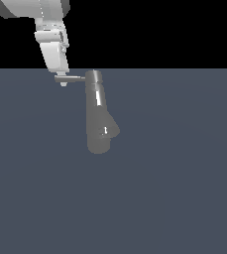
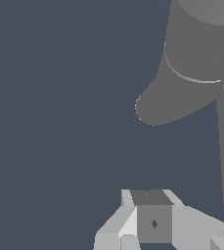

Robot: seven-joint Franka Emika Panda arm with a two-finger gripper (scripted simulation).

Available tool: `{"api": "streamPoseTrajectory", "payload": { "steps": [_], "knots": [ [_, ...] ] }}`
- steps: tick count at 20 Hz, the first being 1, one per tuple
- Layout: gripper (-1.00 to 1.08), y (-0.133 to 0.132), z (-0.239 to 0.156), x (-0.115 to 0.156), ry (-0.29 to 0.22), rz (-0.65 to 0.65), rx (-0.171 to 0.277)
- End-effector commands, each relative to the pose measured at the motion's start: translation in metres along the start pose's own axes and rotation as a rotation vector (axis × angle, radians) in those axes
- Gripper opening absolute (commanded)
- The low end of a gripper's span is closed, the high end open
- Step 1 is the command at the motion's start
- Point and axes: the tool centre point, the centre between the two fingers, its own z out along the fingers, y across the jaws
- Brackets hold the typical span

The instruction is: Turn on the faucet by rotating a designated handle.

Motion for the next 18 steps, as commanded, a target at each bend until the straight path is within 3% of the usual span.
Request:
{"api": "streamPoseTrajectory", "payload": {
  "steps": [1, 18],
  "knots": [
    [-1.0, 0.005, -0.003, 0.0, 0.0, 0.0, 0.001],
    [-1.0, 0.054, -0.022, 0.002, 0.0, 0.001, 0.001]
  ]
}}
